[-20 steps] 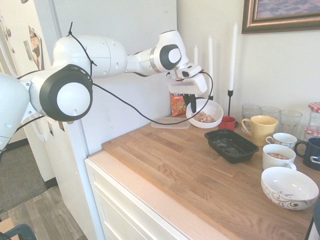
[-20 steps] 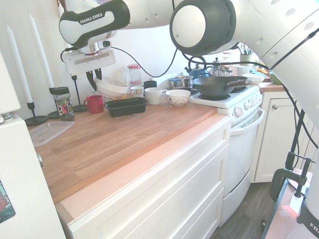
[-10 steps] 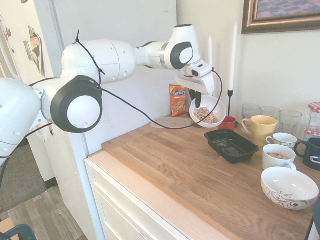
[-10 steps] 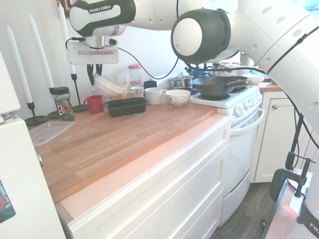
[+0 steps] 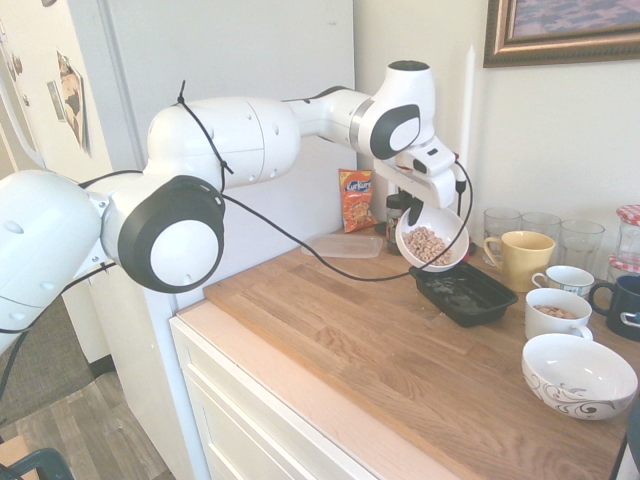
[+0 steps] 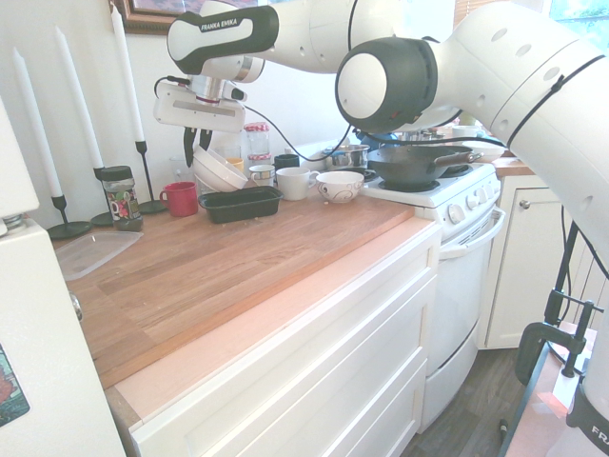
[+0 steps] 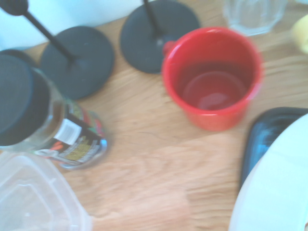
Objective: Put the cereal into the box
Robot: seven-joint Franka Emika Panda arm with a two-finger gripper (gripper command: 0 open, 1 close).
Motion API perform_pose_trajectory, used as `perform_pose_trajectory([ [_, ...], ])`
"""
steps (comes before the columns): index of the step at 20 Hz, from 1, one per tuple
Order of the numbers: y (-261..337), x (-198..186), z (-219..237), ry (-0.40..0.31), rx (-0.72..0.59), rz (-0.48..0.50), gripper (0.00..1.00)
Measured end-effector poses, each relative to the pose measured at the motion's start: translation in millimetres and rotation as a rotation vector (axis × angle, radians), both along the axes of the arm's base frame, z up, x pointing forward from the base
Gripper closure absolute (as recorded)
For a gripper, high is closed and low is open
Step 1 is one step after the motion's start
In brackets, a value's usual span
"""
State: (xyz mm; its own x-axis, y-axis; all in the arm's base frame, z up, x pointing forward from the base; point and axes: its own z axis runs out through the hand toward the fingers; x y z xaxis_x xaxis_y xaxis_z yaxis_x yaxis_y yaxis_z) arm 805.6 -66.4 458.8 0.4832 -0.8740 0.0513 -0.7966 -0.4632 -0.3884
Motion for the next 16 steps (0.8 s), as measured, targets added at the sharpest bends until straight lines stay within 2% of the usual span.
perform_pose_trajectory([
  [5,-12.3,8.7,-26.8,-0.019,0.045,0.006,1.0],
  [11,-20.5,8.1,-7.4,-0.067,0.088,0.012,1.0],
  [16,-21.4,9.5,-10.8,-0.084,0.167,0.023,1.0],
])
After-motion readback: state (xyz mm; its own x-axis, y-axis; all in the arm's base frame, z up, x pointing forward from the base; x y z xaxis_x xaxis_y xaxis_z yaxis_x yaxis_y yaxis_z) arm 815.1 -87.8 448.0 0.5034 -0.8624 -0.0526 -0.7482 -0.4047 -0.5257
